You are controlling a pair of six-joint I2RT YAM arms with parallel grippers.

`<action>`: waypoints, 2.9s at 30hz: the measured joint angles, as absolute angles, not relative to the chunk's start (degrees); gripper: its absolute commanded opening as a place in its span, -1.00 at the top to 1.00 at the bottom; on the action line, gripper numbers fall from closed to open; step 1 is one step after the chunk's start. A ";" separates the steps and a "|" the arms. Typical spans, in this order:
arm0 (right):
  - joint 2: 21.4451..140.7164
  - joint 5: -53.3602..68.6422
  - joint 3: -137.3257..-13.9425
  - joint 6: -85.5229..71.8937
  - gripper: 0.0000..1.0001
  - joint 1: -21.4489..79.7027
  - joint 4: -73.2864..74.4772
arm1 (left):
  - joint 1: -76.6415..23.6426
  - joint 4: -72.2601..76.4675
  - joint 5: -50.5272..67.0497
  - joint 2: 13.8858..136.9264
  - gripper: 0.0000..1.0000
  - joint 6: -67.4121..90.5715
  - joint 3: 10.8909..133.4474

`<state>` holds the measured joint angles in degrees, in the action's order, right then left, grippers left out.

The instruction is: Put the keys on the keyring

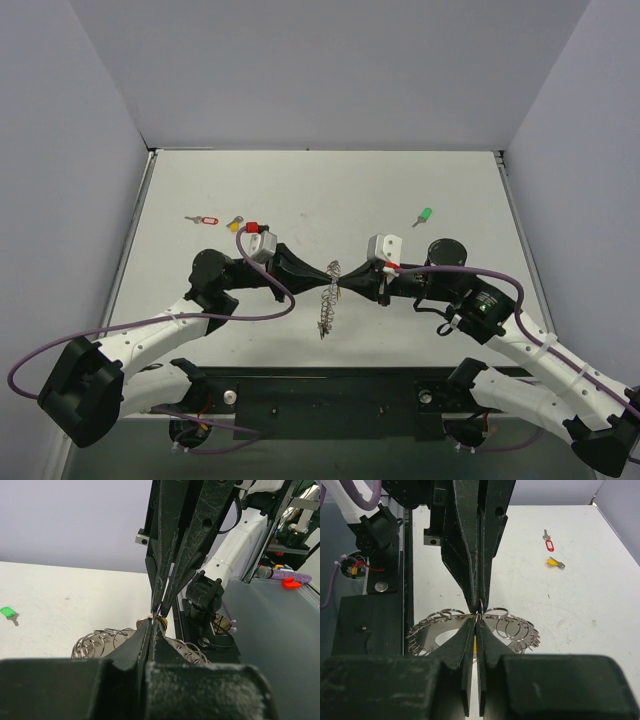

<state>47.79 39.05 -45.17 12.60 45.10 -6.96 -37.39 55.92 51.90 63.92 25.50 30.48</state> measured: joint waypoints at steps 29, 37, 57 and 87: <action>47.77 37.26 -45.45 18.55 1.00 46.59 -5.74 | -37.32 67.46 45.91 66.50 1.00 39.92 28.47; 47.77 35.33 -45.45 18.26 1.00 46.59 -6.22 | -37.74 71.16 41.85 68.34 1.00 43.59 27.09; 45.67 34.13 -44.71 18.15 1.00 46.54 -6.17 | -42.59 72.53 32.34 68.45 1.00 41.28 25.71; 39.09 38.09 -44.12 6.35 0.17 37.30 -5.21 | -46.78 73.08 28.75 69.97 1.00 35.92 23.24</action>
